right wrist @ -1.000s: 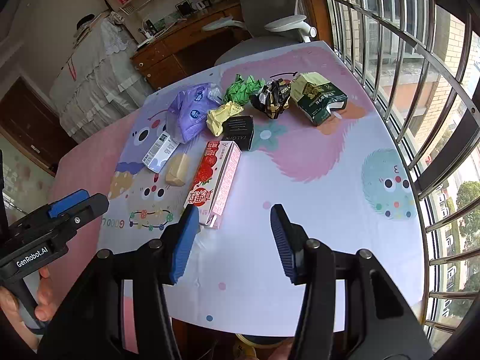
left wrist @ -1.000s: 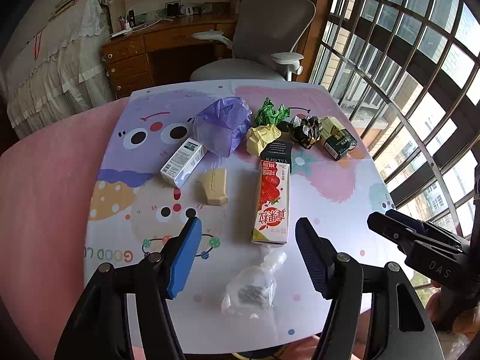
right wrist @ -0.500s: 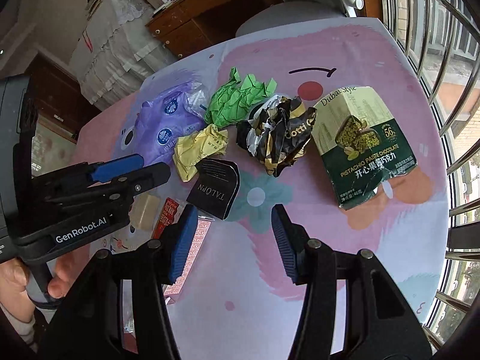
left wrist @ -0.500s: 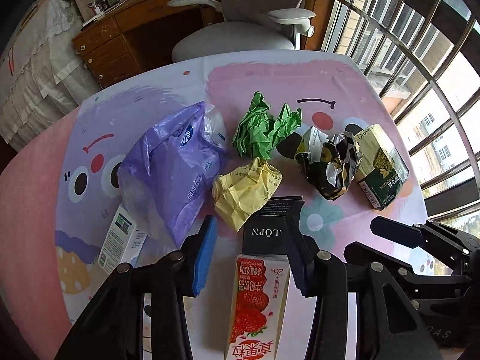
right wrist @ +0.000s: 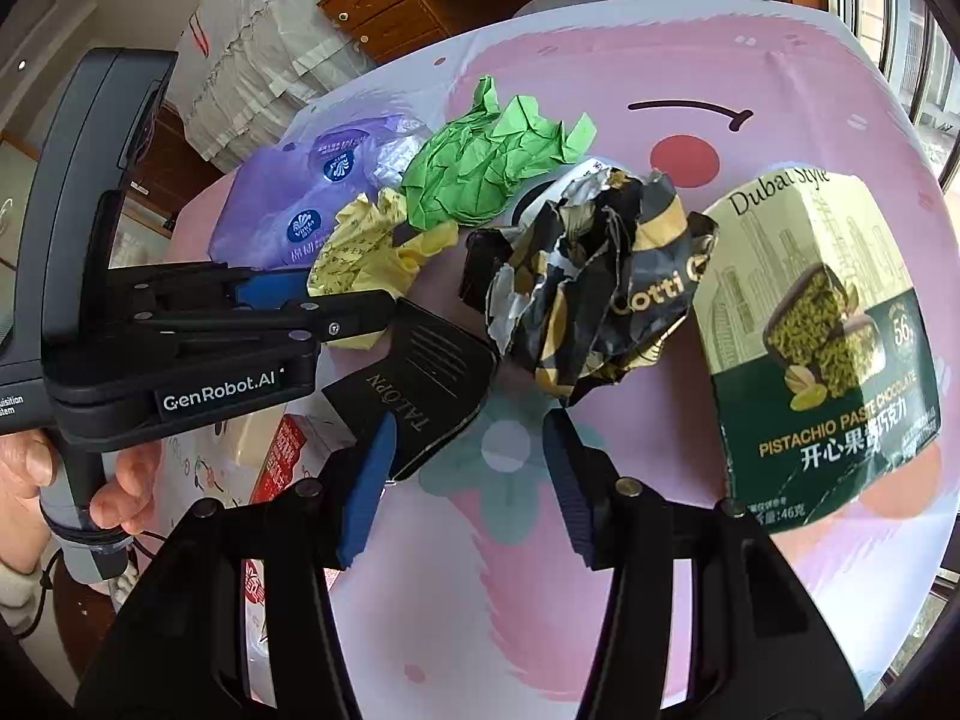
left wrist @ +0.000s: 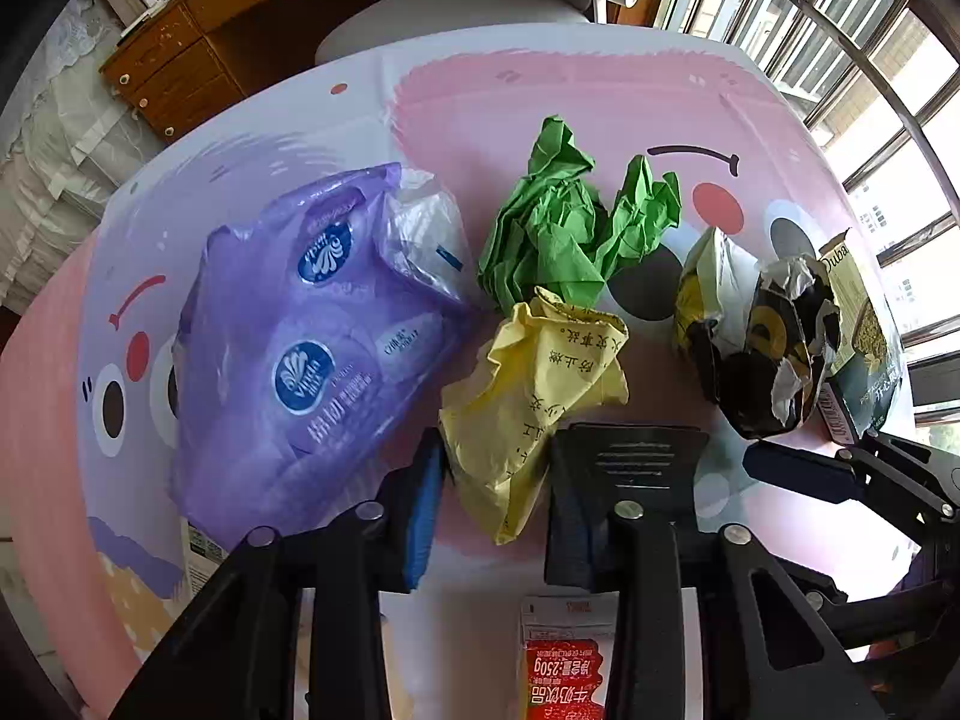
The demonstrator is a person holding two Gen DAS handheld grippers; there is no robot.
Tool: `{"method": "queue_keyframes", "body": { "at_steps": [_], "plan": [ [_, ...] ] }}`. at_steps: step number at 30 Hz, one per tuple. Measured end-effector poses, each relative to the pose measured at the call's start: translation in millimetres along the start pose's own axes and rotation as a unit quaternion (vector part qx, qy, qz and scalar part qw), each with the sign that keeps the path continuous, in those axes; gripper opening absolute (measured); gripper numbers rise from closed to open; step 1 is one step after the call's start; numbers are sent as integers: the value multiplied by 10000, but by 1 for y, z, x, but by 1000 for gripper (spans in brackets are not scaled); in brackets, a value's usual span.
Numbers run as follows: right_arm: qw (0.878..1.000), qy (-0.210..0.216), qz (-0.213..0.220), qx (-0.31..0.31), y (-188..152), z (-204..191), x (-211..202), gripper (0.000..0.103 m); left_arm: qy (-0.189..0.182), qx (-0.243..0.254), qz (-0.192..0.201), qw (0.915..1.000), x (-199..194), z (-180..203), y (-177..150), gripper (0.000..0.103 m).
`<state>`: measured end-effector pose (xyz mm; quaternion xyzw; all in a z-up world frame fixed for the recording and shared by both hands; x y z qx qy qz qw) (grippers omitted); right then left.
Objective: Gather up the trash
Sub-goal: 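Grasp the yellow crumpled wrapper with the left tool, then grasp the black TALOPN card with the right tool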
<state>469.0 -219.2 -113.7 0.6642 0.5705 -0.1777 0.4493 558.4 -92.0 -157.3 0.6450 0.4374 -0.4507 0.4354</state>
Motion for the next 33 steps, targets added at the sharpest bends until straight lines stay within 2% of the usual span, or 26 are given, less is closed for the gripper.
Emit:
{"method": "queue_keyframes", "body": {
  "at_steps": [7, 11, 12, 16, 18, 26, 30, 33],
  "plan": [
    [9991, -117, 96, -401, 18, -6, 18, 48, 61, 31, 185, 9998, -5, -7, -13, 27],
    [9960, -246, 44, -854, 16, -15, 22, 46, 28, -247, 194, 9995, -8, -16, -26, 26],
    [9955, -237, 4, -913, 14, -17, 24, 35, 32, -305, 200, 9993, -8, -19, -28, 26],
    [9945, -327, -64, -996, 4, -21, 22, 5, 73, -501, 243, 9984, -12, -30, -40, 25],
    [9949, -311, 88, -952, 2, -24, 12, 2, 53, -611, 315, 9976, -22, -34, -50, 25],
    [9939, -476, 784, -610, -18, -43, -55, 1, -65, -918, 736, 9930, -81, -54, -84, 25],
    [9917, -621, 1022, -474, -49, -61, -90, 1, -254, -931, 949, 9908, -117, -59, -113, 25],
    [9896, -749, 1194, -297, -78, -79, -114, 1, -419, -824, 1105, 9896, -145, -62, -147, 25]
  ]
}}
Point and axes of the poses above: each gripper's, at about its wrist camera, not at the fingertips, and x roughly the way its jaws point, z to its right, y to its top, the point moved 7 cm from there along x, roughly the way its jaws point, and after that the axes turned 10 degrees about y, right-handed, at the moved point
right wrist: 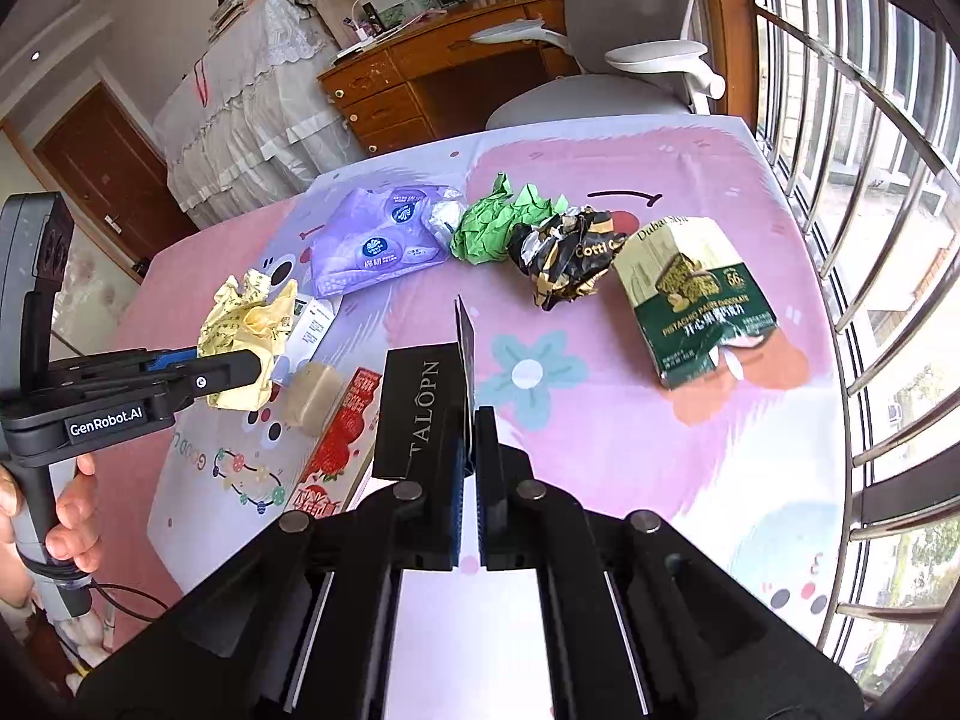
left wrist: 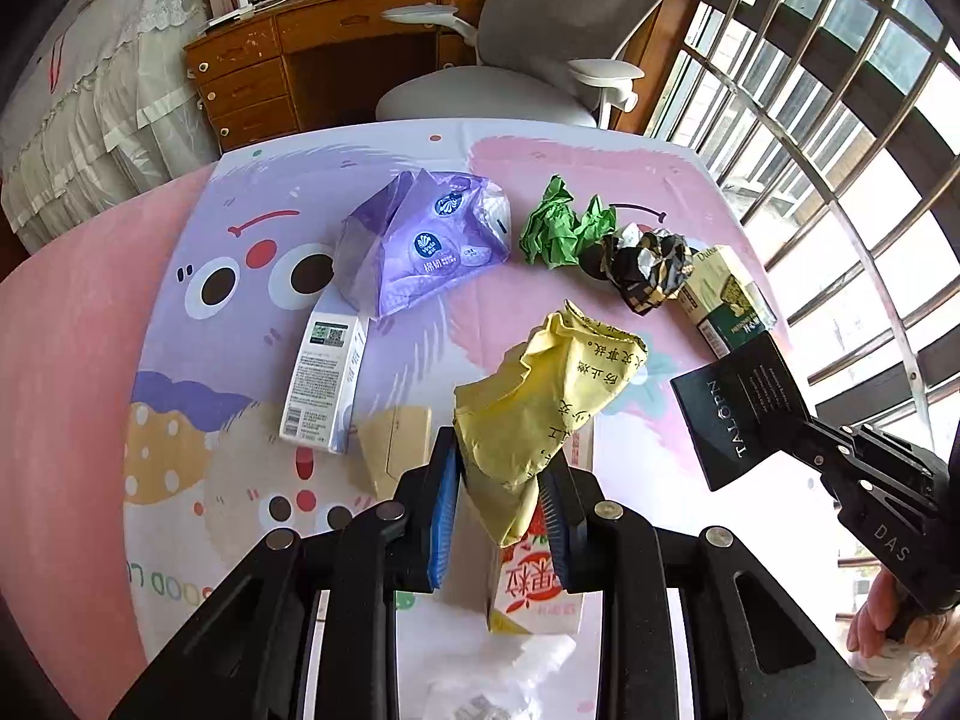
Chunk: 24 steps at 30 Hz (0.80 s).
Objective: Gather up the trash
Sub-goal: 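Grasp the black TALOPN card with the right tool, then carry the yellow wrapper and black card down over the blue bin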
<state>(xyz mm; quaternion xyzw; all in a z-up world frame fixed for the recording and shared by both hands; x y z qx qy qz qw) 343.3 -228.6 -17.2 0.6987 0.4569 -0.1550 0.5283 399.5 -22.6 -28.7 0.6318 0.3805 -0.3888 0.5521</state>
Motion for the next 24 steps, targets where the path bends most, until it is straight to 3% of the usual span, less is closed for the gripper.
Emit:
{"method": "queue_keyframes", "body": {
  "at_steps": [5, 14, 18, 24],
  "plan": [
    [9987, -303, 274, 302, -58, -42, -53, 1, -364, 265, 179, 9988, -49, -9, -55, 25],
    [9920, -769, 618, 784, -203, -131, -112, 1, -760, 988, 326, 9917, -110, -34, -196, 25],
    [9906, -923, 447, 901, -266, -163, -120, 1, -933, 1160, 167, 9887, -121, -46, -263, 25],
    [9907, -1053, -175, 842, -339, -198, -109, 1, -1078, 1246, -152, 9862, -126, -56, -348, 25]
  ]
}}
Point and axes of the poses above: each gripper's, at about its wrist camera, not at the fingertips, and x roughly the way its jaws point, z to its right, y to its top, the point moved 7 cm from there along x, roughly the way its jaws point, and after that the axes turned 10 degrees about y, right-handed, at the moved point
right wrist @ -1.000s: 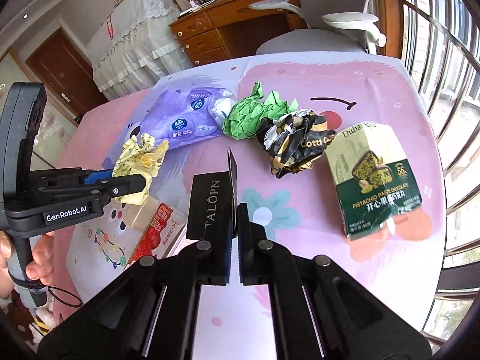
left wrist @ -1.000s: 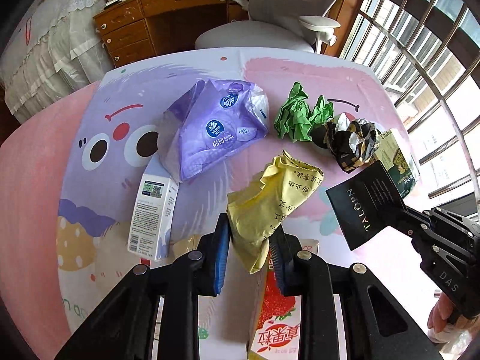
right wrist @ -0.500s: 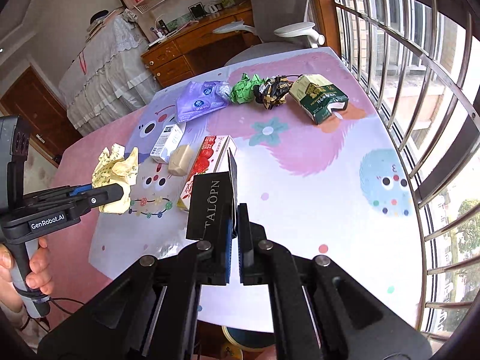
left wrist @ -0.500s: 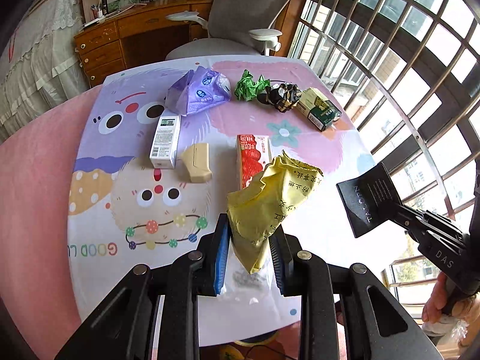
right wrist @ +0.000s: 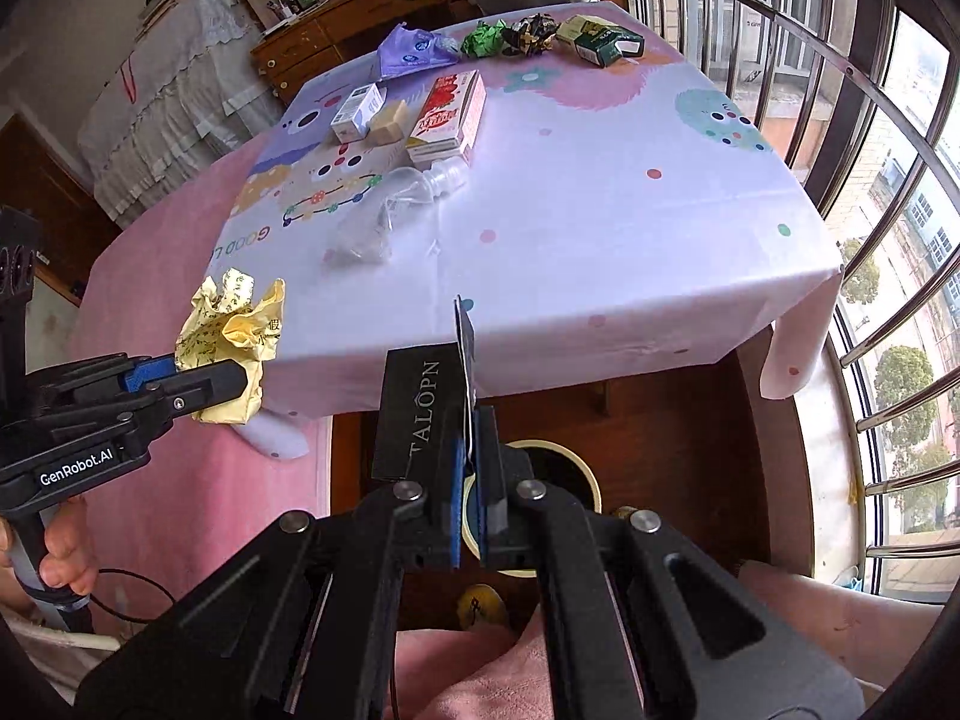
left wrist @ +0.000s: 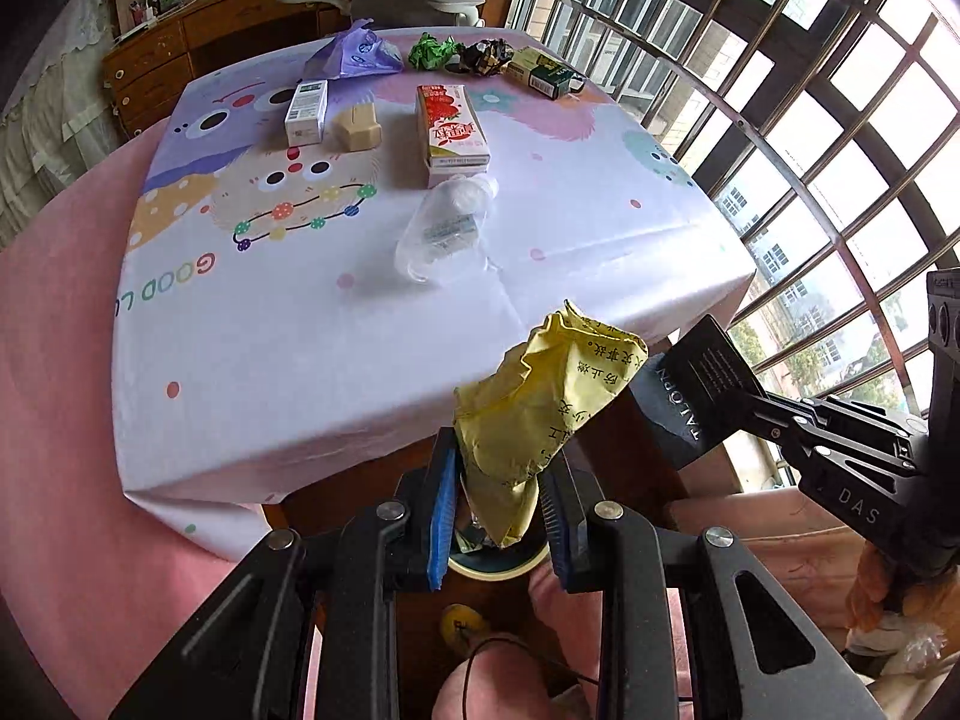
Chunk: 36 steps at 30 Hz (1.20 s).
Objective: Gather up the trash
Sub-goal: 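Carry the yellow wrapper and black card down over the blue bin, then open both tools to drop the wrapper and card into the bin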
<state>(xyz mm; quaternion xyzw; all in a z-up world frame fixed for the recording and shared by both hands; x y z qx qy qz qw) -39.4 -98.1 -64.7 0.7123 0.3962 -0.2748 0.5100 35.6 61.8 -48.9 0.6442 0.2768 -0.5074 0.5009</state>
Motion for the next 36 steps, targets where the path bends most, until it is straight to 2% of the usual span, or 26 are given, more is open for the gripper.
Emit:
{"method": "queue_keyframes", "body": {
  "at_steps": [5, 8, 16, 23, 30, 33, 34, 35, 36],
  "plan": [
    [9984, -82, -549, -130, -44, -3, 30, 1, 53, -126, -257, 9996, 15, 7, -55, 25],
    [9955, -164, -918, -162, -67, 8, 60, 1, 133, -325, -529, 9980, 39, 7, -85, 25],
    [9856, -353, -1617, -338, -137, 55, 159, 1, 244, -699, -1129, 9908, 153, 26, -161, 25],
    [9763, -409, -2127, -38, -199, 113, 244, 1, 340, -924, -1449, 9845, 258, 38, -200, 25],
    [9724, -313, -2310, 127, -222, 137, 288, 1, 310, -1106, -1587, 9806, 316, 37, -221, 28],
    [9718, -223, -2327, 313, -220, 140, 293, 2, 319, -1084, -1604, 9806, 325, 33, -217, 42],
    [9715, -206, -2336, 343, -218, 141, 295, 4, 342, -1077, -1606, 9805, 327, 32, -216, 54],
    [9715, -199, -2337, 350, -216, 141, 295, 6, 379, -1066, -1608, 9805, 328, 31, -215, 72],
    [9715, -214, -2336, 338, -215, 142, 295, 12, 469, -1094, -1571, 9804, 328, 27, -214, 76]
  ]
}}
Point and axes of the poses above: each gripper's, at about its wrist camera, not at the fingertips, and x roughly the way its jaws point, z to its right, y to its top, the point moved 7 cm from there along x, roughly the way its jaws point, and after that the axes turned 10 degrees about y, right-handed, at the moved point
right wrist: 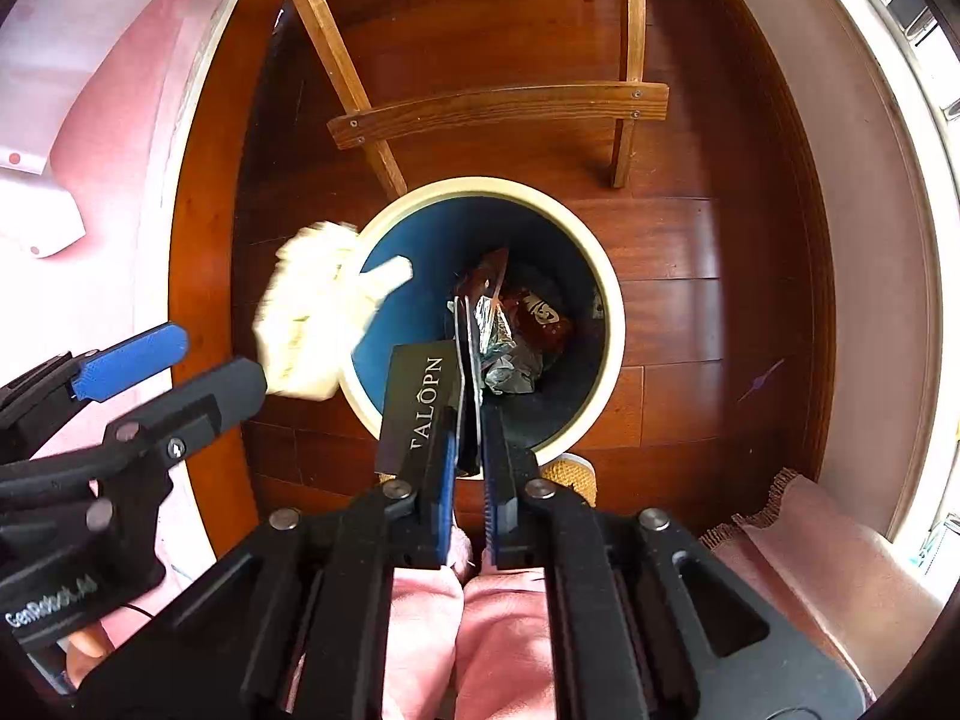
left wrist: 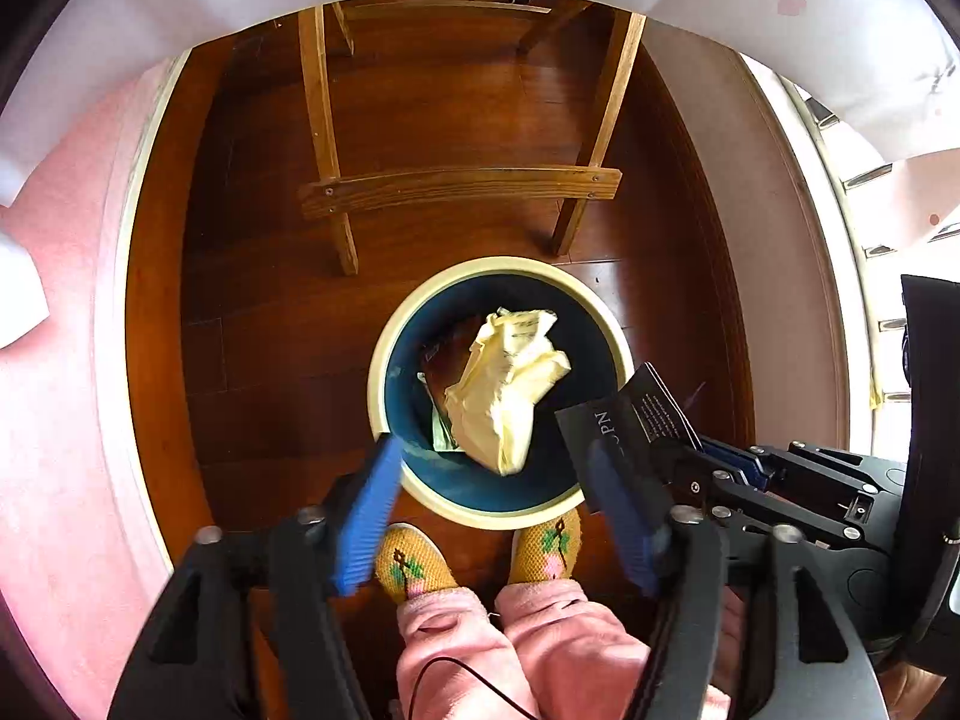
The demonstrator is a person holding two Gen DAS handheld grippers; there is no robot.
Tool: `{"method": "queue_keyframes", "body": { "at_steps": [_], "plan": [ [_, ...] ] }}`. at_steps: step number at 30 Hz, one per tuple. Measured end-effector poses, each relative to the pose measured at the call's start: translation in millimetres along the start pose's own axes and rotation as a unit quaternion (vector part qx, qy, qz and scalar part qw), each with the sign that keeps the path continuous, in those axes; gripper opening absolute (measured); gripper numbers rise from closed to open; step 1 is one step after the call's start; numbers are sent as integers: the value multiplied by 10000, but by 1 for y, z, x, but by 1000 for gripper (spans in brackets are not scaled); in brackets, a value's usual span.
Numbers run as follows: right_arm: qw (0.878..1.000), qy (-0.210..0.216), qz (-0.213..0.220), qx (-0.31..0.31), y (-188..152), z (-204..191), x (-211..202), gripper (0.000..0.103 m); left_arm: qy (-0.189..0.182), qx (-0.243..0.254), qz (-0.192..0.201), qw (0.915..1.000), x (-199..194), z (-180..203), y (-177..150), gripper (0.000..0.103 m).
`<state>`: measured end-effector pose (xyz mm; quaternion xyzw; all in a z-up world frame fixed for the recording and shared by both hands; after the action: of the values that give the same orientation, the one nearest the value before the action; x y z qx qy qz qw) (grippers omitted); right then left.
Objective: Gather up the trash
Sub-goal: 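Open both tools to drop the wrapper and card into the bin, then raise both empty tools back over the table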
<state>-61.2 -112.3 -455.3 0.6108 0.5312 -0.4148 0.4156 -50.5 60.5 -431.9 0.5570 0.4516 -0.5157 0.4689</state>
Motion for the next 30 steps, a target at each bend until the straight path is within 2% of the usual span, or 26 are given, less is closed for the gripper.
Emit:
{"method": "queue_keyframes", "body": {
  "at_steps": [1, 3, 9, 11, 14, 19, 24, 30],
  "plan": [
    [10000, -15, -1, -5, 3, 0, -1, 22, 20, -46, 43, 10000, -5, -4, 4, 84],
    [10000, 18, 29, 26, 6, 0, -6, 33, -1, -126, 44, 9999, -9, -9, 9, 87],
    [9998, 6, 132, 154, 12, -5, -26, 33, 66, -251, 194, 9995, -34, -18, 18, 89],
    [9997, -11, 174, 186, 14, -7, -36, 33, 104, -269, 273, 9992, -52, -22, 18, 93],
    [9992, 48, 248, 305, 17, -11, -58, 33, 101, -361, 353, 9987, -80, -26, 17, 93],
    [9982, 154, 394, 421, 20, -21, -103, 33, 55, -548, 642, 9964, -139, -32, 14, 93],
    [9975, 266, 569, 322, 19, -38, -156, 39, -1, -616, 986, 9932, -205, -30, 9, 93],
    [9948, 524, 843, 227, 16, -57, -224, 39, -49, -730, 1312, 9887, -280, -27, 0, 93]
  ]
}}
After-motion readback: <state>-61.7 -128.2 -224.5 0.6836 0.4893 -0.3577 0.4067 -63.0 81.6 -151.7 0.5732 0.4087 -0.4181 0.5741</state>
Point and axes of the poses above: each gripper's, at about its wrist camera, not at the fingertips, and x roughly the way its jaws point, z to its right, y to its top, the point moved 7 cm from there along x, roughly the way its jaws point, and after that the axes turned 10 degrees about y, right-handed, at the moved point
